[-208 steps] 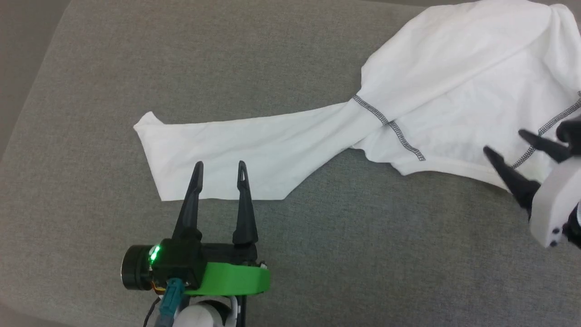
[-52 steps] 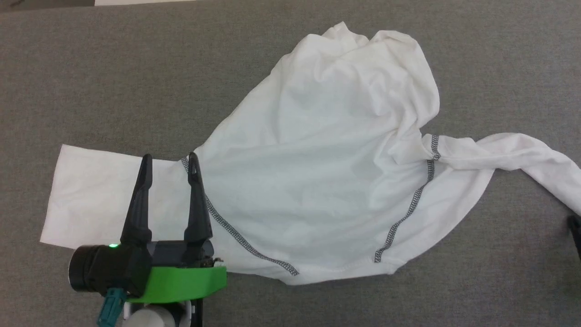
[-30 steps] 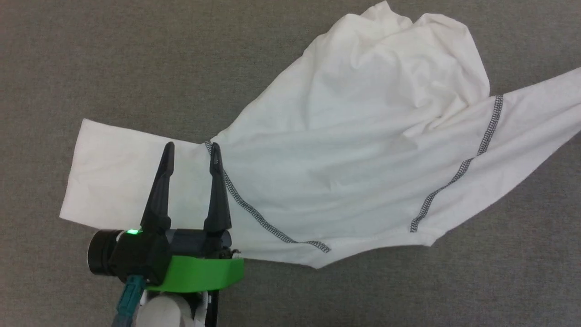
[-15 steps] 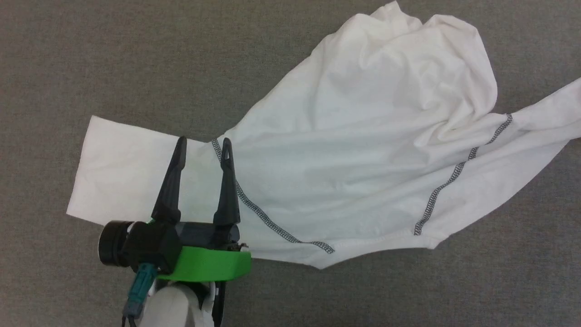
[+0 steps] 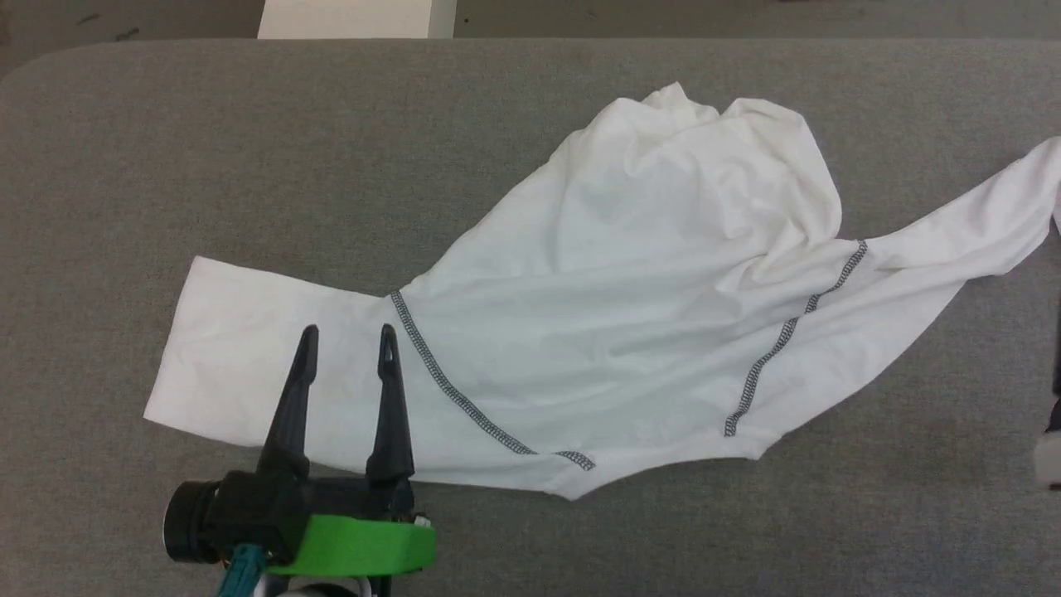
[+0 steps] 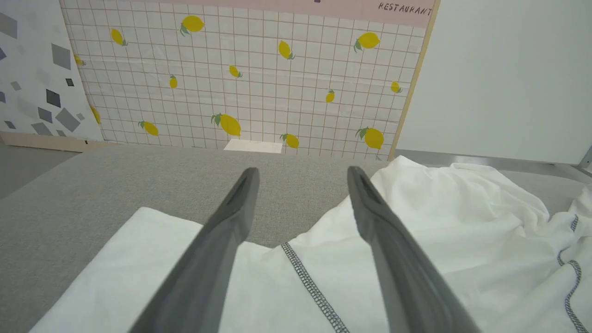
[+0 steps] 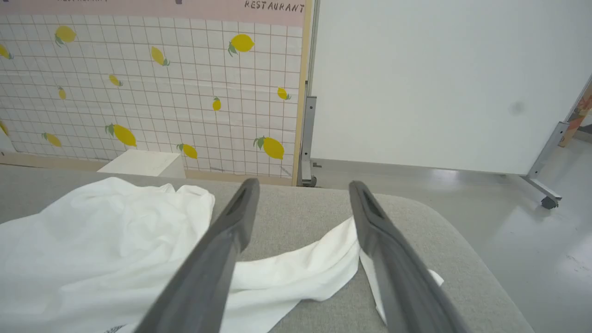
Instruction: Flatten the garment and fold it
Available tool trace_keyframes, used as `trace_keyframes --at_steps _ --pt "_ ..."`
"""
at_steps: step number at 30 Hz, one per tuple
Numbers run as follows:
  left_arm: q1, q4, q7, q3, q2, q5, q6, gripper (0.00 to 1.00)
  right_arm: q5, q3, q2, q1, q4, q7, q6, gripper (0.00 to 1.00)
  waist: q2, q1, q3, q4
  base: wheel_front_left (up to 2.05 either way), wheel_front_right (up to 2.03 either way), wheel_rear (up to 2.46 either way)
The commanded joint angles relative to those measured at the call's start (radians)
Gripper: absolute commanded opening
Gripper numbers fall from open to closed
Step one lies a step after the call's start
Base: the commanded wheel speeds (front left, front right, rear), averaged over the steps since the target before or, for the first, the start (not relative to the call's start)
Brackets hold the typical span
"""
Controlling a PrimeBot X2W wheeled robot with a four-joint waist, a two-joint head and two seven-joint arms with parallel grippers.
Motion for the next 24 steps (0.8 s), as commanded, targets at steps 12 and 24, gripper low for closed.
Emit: trace_keyframes --at_steps 12,24 --pt "0.097 0.042 0.095 -0.113 0.114 0.134 -0.089 1.00 -0.039 -0.012 0.202 0.174 -0.132 0.003 -0.002 1.00 0.0000 0.0000 -0.044 0.017 0.00 0.00 0.00" --pt "-0.024 0.151 0.375 -0.256 0.229 0.239 -0.230 1.00 -0.027 0.010 0.203 0.152 -0.148 0.017 -0.002 1.00 0.0000 0.0000 -0.005 0.023 0.00 0.00 0.00"
